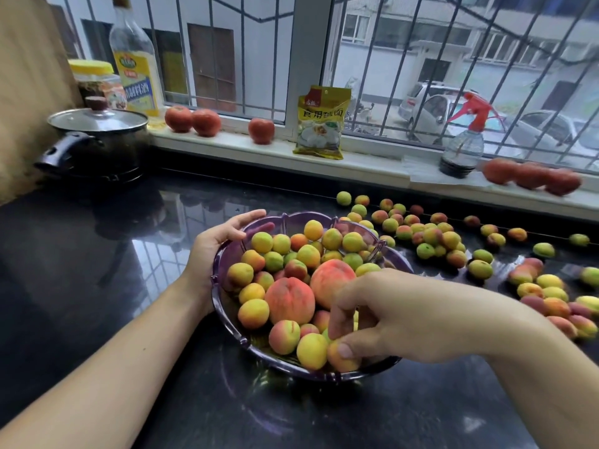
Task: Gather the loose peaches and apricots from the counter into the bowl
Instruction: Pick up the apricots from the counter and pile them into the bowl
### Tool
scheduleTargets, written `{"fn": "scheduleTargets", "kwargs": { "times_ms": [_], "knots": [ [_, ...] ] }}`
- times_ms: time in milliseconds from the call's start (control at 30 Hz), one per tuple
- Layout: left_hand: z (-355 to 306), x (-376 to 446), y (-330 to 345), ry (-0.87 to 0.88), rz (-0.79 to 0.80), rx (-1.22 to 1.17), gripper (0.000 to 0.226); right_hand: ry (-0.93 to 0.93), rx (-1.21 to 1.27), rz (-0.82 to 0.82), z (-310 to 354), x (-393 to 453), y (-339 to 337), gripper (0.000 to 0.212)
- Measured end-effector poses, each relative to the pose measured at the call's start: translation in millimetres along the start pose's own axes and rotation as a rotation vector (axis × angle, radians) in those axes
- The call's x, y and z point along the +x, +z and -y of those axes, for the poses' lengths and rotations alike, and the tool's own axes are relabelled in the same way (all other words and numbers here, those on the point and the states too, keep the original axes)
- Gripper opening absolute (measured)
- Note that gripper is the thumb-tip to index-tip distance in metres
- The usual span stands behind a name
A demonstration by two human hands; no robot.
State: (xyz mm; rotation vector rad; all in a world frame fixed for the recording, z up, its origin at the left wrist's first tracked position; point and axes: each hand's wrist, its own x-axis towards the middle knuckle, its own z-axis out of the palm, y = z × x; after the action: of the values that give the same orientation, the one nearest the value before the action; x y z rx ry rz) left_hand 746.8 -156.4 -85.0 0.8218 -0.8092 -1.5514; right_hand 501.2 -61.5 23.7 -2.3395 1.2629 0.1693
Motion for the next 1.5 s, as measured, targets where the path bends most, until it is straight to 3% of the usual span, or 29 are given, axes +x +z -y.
{"fn": "scheduleTargets", "kwargs": {
  "times_ms": [100,267,333,533,633,800,933,1033,1133,1233,1500],
  "knots": [
    [0.4,-1.2,0.5,-0.006,-0.006,0.015,0.053,-0.023,0.079,-0.096,-2.1,-5.3,-0.4,0.013],
    [1.5,-1.6,2.3,0.015,0.018,0.016,0.055,0.193,0.378,-0.880,-65.0,-3.2,-4.3,0.010],
    [3.0,-3.6,4.2,0.062,0.011,0.042,0.059,0.304,0.410,-1.022,-93.3,-0.9,7.7,0.013],
    [13.3,-15.9,16.4,0.249,0.005,0.256,0.064,0.445,0.444,-1.035,-134.1,-9.8,45.0,0.017],
    [19.0,-24.1,29.6,0.269,-0.003,0.313,0.067,0.589,0.211,-1.086,-165.5,-11.9,43.1,0.022],
    [32.9,-45.9,41.3,0.324,-0.121,0.349,0.066,0.788,0.110,-0.933,-186.8,0.4,38.0,0.038],
    [44.3,-55.8,44.7,0.376,-0.204,0.323,0.063,0.620,-0.024,-0.979,-186.3,16.9,42.6,0.038],
    [43.6,-56.6,52.0,0.378,-0.243,0.268,0.047,0.469,-0.178,-0.930,-184.6,24.7,42.0,0.031],
    [39.9,-57.4,62.0,0.335,-0.274,0.141,0.039,0.485,-0.198,-0.888,-188.6,29.9,40.9,0.029],
    [36.2,-60.2,67.0,0.289,-0.302,0.016,0.045,0.512,-0.192,-0.905,-192.5,34.1,40.6,0.026],
    [38.1,-63.5,68.7,0.294,-0.256,0.038,0.040,0.534,-0.192,-0.931,-200.6,41.5,43.4,0.025]
  ]
}}
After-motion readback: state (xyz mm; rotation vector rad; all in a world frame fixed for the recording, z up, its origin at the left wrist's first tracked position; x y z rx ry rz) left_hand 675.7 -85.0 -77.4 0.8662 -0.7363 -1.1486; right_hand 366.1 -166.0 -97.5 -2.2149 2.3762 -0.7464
